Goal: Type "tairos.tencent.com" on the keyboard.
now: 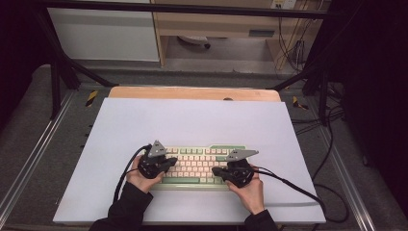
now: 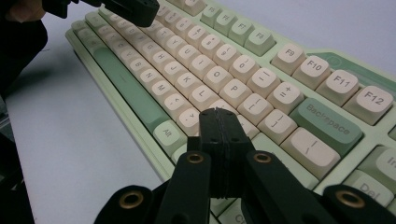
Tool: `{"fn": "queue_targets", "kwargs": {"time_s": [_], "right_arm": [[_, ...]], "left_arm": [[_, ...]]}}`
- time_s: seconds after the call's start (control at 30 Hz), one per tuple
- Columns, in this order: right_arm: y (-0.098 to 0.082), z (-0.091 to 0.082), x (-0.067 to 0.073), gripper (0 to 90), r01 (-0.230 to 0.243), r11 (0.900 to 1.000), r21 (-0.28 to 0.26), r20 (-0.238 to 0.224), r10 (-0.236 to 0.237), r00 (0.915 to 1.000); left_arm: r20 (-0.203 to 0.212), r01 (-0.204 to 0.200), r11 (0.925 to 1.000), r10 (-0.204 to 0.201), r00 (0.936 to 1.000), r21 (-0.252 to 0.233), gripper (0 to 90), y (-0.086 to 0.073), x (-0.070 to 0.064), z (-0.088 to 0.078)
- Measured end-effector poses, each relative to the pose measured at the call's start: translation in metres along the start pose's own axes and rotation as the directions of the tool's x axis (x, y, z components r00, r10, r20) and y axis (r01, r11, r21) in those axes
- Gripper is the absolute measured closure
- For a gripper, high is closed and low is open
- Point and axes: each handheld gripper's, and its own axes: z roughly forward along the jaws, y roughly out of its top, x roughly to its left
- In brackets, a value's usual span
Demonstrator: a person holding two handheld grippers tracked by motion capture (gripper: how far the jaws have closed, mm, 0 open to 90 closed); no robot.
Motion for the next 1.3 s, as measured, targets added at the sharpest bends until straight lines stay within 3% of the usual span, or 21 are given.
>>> {"fn": "queue_targets", "kwargs": {"time_s": [0.8, 0.97, 1.3], "right_arm": [[-0.001, 0.003, 0.001, 90.0, 0.000, 1.000, 0.003, -0.008, 0.000, 1.0000], [-0.001, 0.002, 0.001, 90.0, -0.004, 1.000, 0.002, -0.006, 0.004, 1.0000], [0.000, -0.001, 0.000, 90.0, 0.003, 1.000, -0.006, -0.006, -0.003, 1.0000]], "left_arm": [[-0.001, -0.012, 0.9999, 0.012, 0.9999, 0.009, 89.7, -0.005, -0.002, 0.013], [0.003, -0.015, 0.9999, 0.015, 0.9999, -0.003, 89.7, -0.004, -0.002, 0.010], [0.009, -0.019, 0.9994, 0.020, 0.9998, -0.030, 89.7, -0.004, -0.003, -0.009]]}}
